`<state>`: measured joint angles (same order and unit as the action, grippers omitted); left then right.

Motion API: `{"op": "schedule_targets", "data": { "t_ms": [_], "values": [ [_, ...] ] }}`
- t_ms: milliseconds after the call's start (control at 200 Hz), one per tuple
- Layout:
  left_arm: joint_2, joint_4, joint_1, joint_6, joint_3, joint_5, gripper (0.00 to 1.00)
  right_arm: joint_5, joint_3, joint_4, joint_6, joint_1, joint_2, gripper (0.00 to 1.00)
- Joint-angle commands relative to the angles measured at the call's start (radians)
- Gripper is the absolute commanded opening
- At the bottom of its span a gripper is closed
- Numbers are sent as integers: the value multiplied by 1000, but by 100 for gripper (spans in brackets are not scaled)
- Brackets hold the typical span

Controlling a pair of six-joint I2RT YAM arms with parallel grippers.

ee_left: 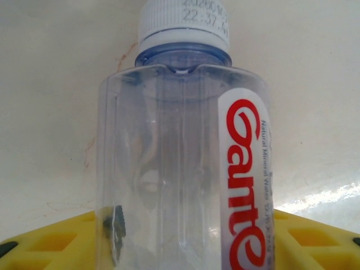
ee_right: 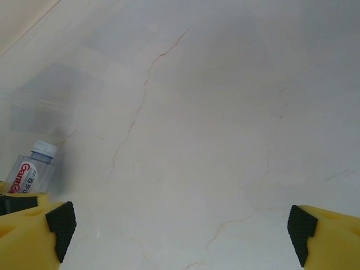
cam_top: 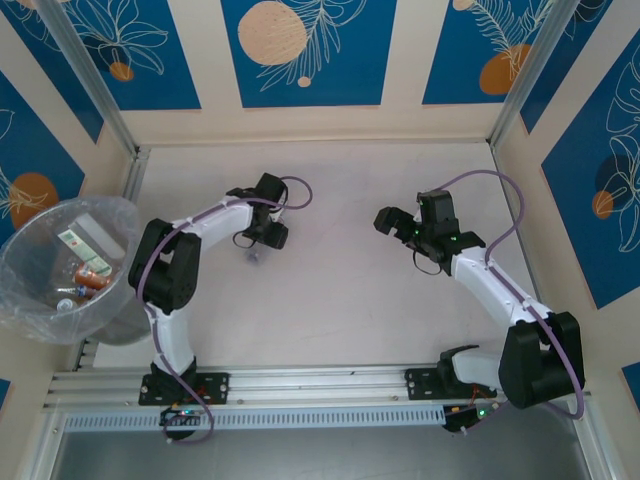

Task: Put the plastic bottles in the bin

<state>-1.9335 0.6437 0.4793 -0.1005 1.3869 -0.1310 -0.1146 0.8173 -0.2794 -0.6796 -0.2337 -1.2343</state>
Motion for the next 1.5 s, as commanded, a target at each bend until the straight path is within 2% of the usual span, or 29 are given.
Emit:
{"op": "schedule_targets", "data": {
  "t_ms": [0, 80, 170, 465, 615, 760, 895, 1100, 1280, 1350, 1490],
  "values": [
    [-27, 31, 4, 4, 31, -9, 53, 16, 26, -4, 1, -6, 1, 99],
    [-10, 25, 4, -5, 23, -10, 44, 13, 28, -10, 5, -6, 4, 99],
    [28, 25, 3, -18, 15, -14, 41, 10, 27, -8, 5, -8, 5, 99],
    [221, 16, -1, -54, -47, 37, 41, 39, 37, 23, -4, -12, -25, 99],
    [366, 20, -8, -105, -68, 13, 41, 56, 55, 47, -6, -17, -50, 99],
    [488, 52, -21, -126, -48, 83, 41, 82, 81, 78, -11, -29, -92, 99],
    [573, 79, -38, -146, -30, 99, 41, 113, 115, 101, -4, -49, -138, 100],
    [664, 135, -117, -166, 21, 147, 38, 125, 170, 111, 6, -78, -199, 99],
    [774, 192, -253, -136, 62, 253, 38, 150, 204, 130, 6, -90, -237, 100],
    [818, 229, -300, -125, 81, 230, 38, 186, 199, 174, 14, -95, -238, 99],
    [883, 316, -352, -92, 126, 87, 37, 335, 184, 316, 64, -113, -244, 99]
  ]
}}
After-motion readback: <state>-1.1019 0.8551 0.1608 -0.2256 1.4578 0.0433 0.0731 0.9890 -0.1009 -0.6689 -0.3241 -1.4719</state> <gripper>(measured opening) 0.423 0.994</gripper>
